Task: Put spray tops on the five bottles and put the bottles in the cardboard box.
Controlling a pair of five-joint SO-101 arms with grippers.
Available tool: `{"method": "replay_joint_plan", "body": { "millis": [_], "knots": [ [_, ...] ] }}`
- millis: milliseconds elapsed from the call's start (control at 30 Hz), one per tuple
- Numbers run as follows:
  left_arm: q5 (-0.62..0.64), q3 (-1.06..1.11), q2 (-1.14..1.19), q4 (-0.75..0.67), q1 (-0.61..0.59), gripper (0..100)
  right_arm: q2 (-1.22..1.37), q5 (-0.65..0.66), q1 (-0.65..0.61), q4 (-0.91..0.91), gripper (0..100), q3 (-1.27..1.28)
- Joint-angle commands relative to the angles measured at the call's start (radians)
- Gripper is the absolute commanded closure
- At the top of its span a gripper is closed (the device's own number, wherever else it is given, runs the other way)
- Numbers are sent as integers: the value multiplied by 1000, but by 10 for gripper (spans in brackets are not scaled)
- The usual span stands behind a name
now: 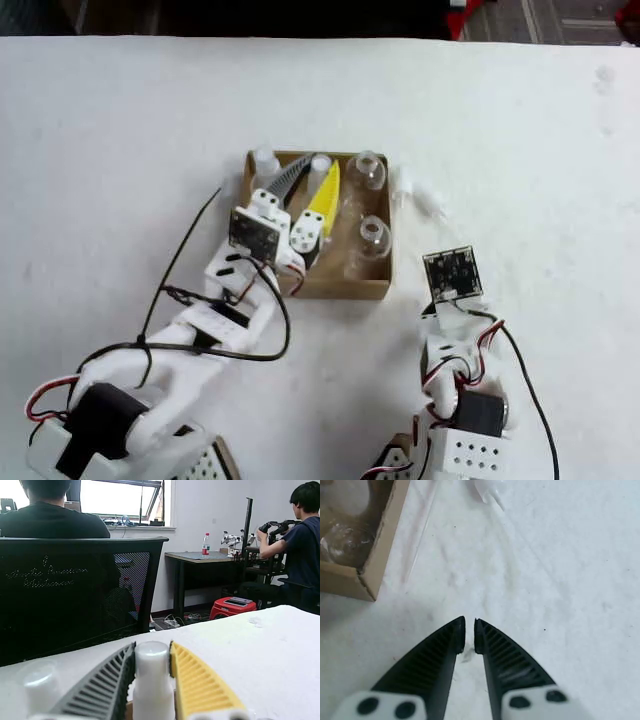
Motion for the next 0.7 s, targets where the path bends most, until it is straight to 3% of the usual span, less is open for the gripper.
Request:
{"method": "replay_joint_plan", "body": {
  "millis": [0, 667],
  "knots": [
    [-11, -21, 4, 9, -8, 980, -4, 17, -8, 4, 981, 9],
    [-15, -25, 2, -49, -8, 980, -4, 17, -10, 2, 981, 9]
  ]
}}
